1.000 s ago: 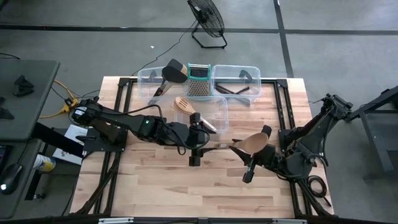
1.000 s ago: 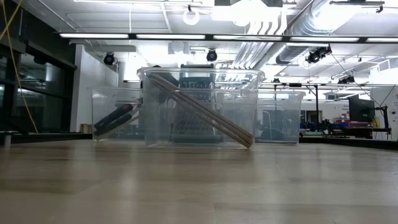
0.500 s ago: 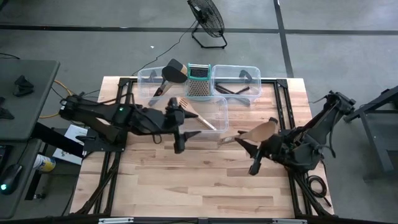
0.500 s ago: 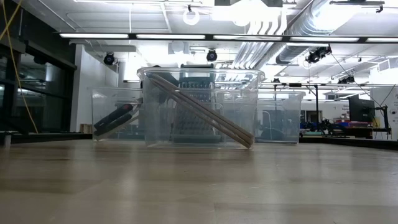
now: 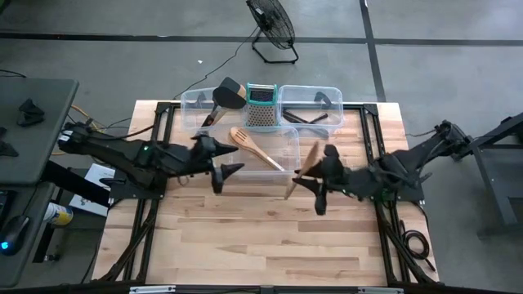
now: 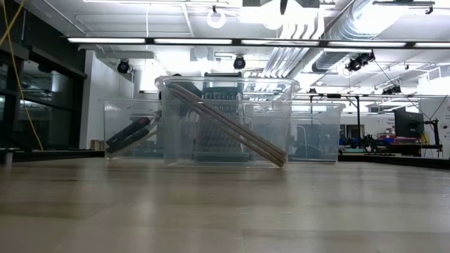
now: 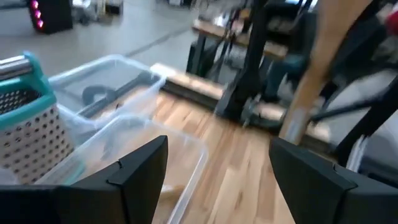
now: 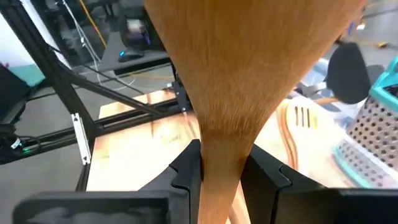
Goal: Pick & Place Kitchen Items
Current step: Put the light brown serving spoon into the middle transparent bin
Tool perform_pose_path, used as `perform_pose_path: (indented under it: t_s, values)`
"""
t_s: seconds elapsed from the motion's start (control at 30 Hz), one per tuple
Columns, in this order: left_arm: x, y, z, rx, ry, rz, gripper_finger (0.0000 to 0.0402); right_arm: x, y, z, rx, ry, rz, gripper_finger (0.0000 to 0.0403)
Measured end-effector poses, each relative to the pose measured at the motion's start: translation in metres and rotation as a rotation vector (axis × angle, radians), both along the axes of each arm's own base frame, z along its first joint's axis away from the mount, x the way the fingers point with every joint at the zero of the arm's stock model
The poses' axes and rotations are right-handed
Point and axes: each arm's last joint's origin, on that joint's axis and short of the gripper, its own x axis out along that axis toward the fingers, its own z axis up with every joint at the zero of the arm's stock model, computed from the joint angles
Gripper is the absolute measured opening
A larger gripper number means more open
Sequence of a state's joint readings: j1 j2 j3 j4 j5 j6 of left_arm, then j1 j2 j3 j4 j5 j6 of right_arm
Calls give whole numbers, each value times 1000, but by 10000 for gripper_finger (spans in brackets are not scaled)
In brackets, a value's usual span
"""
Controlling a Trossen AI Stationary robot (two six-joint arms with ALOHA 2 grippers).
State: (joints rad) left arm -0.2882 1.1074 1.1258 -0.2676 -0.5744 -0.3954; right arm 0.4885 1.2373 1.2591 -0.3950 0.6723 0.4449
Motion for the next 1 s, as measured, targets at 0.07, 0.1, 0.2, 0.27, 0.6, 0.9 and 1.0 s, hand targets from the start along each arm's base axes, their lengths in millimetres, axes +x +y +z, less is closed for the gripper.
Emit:
perform_pose_path:
  t_s: [0.07, 0.1, 0.2, 0.27, 0.6, 0.9, 1.0]
  values:
    - [-13, 4, -5, -11, -48, 4, 276, 6, -12, 0, 22, 11, 9, 76]
    - [-19, 6, -9, -11, -61, 8, 276, 9, -18, -1, 33, 16, 12, 76]
    - [-40, 12, -15, -11, -115, 16, 276, 16, -37, -1, 45, 29, 14, 76]
    - [-54, 17, -17, -11, -154, 24, 276, 20, -51, -1, 54, 30, -7, 76]
    - [-117, 36, -23, 36, -292, 43, 276, 37, -115, -7, 111, 59, -26, 76]
    - [-147, 45, -22, 96, -336, 58, 276, 59, -149, -12, 177, 36, -14, 76]
    - [-153, 47, -22, 104, -334, 59, 276, 73, -156, -11, 180, 49, -2, 76]
